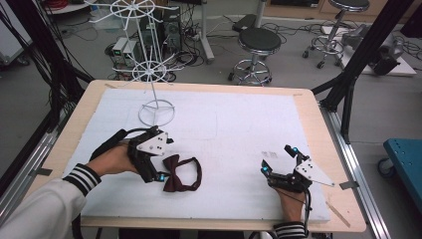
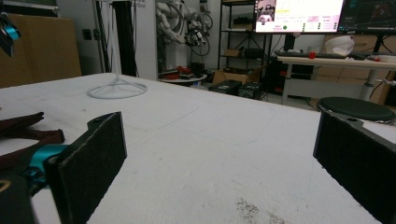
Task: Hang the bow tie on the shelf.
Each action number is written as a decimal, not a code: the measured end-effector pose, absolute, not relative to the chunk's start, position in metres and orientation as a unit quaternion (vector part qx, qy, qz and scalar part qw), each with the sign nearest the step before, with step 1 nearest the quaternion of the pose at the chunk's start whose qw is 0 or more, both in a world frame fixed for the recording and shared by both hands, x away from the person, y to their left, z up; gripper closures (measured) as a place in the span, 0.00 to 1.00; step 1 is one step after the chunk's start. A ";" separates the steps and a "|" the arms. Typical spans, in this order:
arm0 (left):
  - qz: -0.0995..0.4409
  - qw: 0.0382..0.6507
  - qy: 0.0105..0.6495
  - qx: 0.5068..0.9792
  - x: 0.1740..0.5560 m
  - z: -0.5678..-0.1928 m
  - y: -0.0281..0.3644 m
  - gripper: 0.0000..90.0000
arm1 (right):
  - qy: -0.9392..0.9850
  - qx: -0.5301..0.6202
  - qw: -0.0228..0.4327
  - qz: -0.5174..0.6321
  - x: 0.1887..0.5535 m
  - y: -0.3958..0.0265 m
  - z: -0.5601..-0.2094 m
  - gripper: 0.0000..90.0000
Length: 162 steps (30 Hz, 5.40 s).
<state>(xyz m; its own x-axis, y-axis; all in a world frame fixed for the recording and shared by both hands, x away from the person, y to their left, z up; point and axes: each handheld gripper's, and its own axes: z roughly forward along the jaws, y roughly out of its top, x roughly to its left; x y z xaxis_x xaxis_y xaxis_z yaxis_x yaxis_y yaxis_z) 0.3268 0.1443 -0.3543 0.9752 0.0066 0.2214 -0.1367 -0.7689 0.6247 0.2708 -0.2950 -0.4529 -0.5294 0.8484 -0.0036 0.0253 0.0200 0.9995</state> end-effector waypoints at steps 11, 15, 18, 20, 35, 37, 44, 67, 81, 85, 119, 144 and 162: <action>0.087 0.296 -0.057 0.950 0.332 -0.372 0.131 0.02 | 0.628 0.347 0.338 0.608 0.271 -0.295 -0.453 0.02; 0.081 0.283 -0.065 0.954 0.334 -0.378 0.128 0.02 | 0.629 0.348 0.338 0.608 0.271 -0.295 -0.453 0.02; 0.077 0.273 -0.066 0.957 0.335 -0.383 0.126 0.02 | 0.628 0.349 0.337 0.608 0.271 -0.295 -0.453 0.02; 0.077 0.268 -0.068 0.958 0.335 -0.385 0.125 0.02 | 0.628 0.350 0.336 0.608 0.270 -0.295 -0.453 0.02; 0.071 0.234 -0.080 0.966 0.337 -0.397 0.118 0.03 | 0.627 0.350 0.337 0.609 0.271 -0.295 -0.453 0.02; 0.071 0.230 -0.080 0.967 0.337 -0.398 0.117 0.03 | 0.628 0.350 0.336 0.608 0.270 -0.295 -0.453 0.02; 0.065 0.212 -0.083 0.972 0.337 -0.402 0.116 0.03 | 0.627 0.350 0.336 0.609 0.270 -0.296 -0.453 0.02; 0.047 0.187 -0.108 0.975 0.334 -0.408 0.113 0.29 | 0.626 0.350 0.336 0.610 0.271 -0.296 -0.453 0.02; 0.030 0.182 -0.079 0.980 0.342 -0.406 0.109 0.49 | 0.626 0.350 0.336 0.611 0.271 -0.296 -0.453 0.02; 0.037 0.179 -0.074 0.980 0.341 -0.406 0.109 0.56 | 0.626 0.352 0.335 0.610 0.270 -0.296 -0.453 0.02; 0.075 0.188 -0.017 0.979 0.334 -0.402 0.111 0.76 | 0.625 0.352 0.335 0.611 0.270 -0.296 -0.453 0.02; 0.118 0.371 0.143 0.910 0.343 -0.355 0.177 0.76 | 0.626 0.350 0.337 0.610 0.270 -0.296 -0.453 0.02; 0.172 0.453 0.222 0.846 0.340 -0.327 0.224 0.76 | 0.626 0.351 0.336 0.610 0.270 -0.295 -0.453 0.02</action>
